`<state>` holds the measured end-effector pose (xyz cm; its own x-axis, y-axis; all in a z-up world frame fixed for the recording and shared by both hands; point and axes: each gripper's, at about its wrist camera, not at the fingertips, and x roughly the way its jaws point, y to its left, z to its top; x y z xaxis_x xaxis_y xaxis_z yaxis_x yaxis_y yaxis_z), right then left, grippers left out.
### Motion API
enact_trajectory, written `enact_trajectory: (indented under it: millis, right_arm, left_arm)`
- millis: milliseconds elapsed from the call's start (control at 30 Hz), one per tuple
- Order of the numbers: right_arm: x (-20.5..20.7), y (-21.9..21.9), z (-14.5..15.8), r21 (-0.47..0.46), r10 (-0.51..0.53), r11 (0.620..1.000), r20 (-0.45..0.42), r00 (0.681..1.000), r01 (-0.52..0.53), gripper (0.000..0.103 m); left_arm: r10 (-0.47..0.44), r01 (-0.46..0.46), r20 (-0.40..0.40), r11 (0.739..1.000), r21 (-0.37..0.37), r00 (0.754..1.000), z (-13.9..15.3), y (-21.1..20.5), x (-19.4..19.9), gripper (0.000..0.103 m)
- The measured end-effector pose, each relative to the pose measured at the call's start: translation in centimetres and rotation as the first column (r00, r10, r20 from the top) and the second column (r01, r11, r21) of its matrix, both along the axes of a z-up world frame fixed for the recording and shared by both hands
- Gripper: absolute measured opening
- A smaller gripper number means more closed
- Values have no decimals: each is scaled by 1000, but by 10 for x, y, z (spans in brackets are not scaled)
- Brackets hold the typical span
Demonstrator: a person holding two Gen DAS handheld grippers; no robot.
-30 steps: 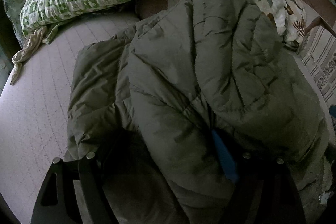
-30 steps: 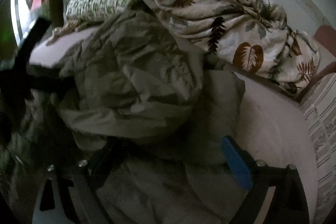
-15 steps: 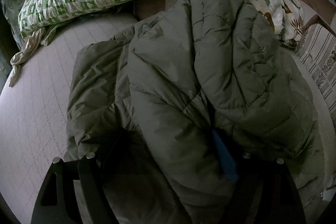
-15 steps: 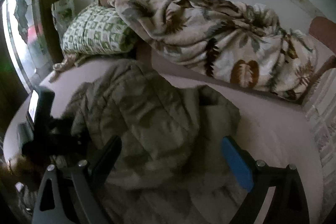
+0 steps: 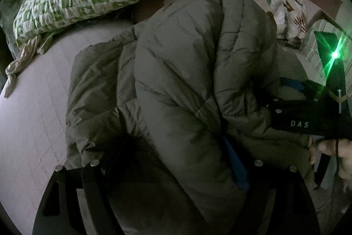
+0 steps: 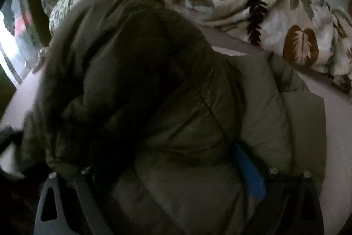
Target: Fold large clothes
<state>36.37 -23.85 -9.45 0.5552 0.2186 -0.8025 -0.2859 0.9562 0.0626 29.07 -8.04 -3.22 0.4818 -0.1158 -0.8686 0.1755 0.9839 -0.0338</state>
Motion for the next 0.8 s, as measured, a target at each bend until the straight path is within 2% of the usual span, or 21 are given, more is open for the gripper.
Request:
enact_trajectory:
  millis: [233,367,533,800]
  right_arm:
    - [-3,1,18,3,-23,1000,-22,1000,23,98]
    - [-25,-16,47,55,-57,997,26,998,56,99]
    - [-57,-36,71,71,-61,996,53,997,57,100]
    - [-119,-65,64,14,-73,997,-39,997,73,100]
  left_arm:
    - [27,-27,26,1000,-10,999,13,-3,-10,82]
    - [41,-39,47,998,-55,998,30,2,-29,83]
    - [62,-58,48,995,-82,997,44,9,-54,83]
    - [103,-98,32,987,-125,994,55,28,-94,83]
